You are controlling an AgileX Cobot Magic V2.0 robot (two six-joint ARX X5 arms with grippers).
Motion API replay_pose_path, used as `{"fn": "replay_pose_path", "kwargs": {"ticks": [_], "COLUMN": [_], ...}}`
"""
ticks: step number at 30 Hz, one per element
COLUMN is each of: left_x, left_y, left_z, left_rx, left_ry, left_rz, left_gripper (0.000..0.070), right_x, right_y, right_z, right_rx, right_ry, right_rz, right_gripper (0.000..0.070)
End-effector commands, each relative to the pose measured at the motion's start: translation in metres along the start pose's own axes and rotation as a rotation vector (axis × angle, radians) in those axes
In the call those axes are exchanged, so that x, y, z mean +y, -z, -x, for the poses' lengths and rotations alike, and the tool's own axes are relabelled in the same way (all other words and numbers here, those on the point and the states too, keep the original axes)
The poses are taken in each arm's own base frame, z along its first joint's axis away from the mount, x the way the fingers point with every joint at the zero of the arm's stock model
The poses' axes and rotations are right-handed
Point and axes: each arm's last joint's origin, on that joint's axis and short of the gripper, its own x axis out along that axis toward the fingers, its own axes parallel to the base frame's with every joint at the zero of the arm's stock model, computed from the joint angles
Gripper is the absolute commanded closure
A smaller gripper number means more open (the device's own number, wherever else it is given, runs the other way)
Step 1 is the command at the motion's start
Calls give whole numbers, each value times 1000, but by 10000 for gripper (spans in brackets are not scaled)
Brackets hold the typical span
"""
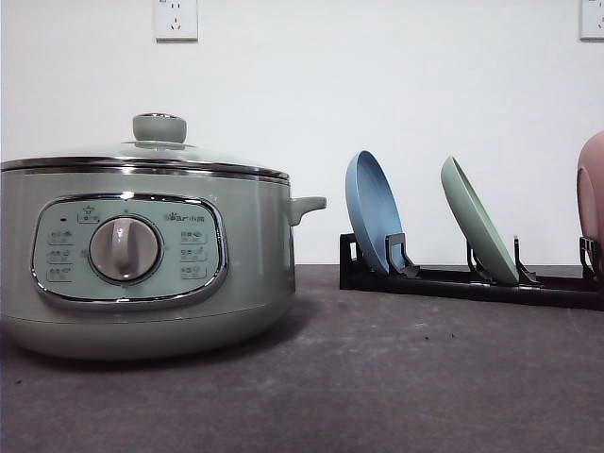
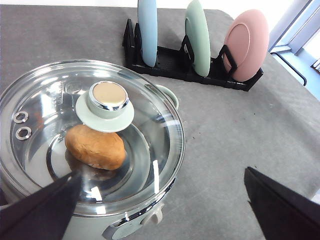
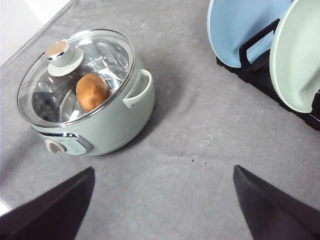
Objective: Transfer potato from steamer to green plate
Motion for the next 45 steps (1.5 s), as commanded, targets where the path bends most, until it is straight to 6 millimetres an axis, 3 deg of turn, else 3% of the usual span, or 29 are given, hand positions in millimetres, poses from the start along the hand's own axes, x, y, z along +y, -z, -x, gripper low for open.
{"fn": "replay_pose_path", "kwargs": {"ticks": [1, 14, 22, 27, 34, 39, 45], "left_x": [-3, -3, -3, -3, -3, -3, -3], "left_y": [-7, -7, -7, -7, -7, -7, -7], "left_z": [4, 4, 4, 4, 4, 4, 4], "left_rx": [-27, -27, -27, -27, -27, -27, -27], "left_ry": [7, 8, 8, 8, 8, 8, 7], "left_rz": [-23, -24, -23, -23, -23, -23, -24], "left_gripper": [28, 28, 28, 28, 28, 28, 28], "right_x": [2, 0, -15, -33, -68, -93, -119], "right_y": [-5, -13, -51, -88, -132, -145, -144], "right_z": [2, 1, -19, -45, -96, -133, -174], "right_rx": [-15, -74, -90, -68, -28, 8, 36], "right_ry": [-3, 27, 27, 53, 79, 103, 133], "right_rz": [1, -71, -133, -153, -197, -227, -243], "right_gripper": [133, 134, 135, 136, 145, 154, 157]}}
